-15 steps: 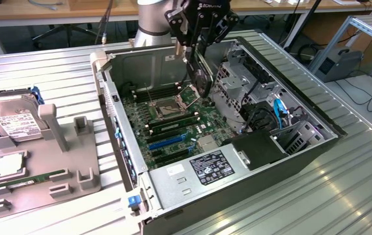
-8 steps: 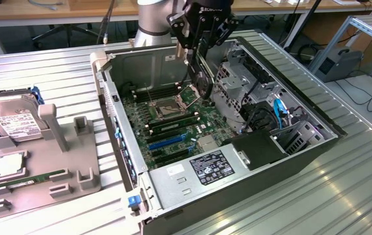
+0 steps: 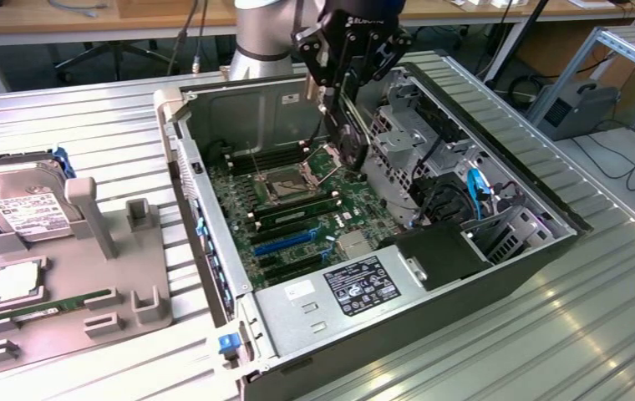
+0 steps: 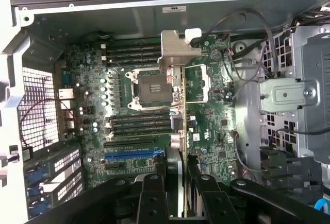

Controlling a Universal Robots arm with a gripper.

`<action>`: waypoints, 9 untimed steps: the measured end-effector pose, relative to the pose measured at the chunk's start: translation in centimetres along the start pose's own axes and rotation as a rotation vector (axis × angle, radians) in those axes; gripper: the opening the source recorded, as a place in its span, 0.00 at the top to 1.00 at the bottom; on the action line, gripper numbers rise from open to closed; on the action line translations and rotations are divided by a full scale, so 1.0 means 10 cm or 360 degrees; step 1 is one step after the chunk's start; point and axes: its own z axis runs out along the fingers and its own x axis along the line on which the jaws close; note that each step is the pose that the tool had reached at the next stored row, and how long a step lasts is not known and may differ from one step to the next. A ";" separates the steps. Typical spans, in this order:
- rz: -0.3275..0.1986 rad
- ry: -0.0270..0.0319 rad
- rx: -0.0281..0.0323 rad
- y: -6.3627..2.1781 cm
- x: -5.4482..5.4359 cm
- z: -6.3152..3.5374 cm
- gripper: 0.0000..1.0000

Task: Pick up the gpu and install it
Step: 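Pick up the gpu and move the gpu toward the slot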

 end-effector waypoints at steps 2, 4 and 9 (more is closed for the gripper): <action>-0.0001 0.00000 0.00001 0.001 -0.03 0.015 0.73; -0.0001 0.00000 -0.00001 0.003 -0.05 0.028 0.73; -0.0002 0.00001 0.00000 0.006 -0.10 0.055 0.73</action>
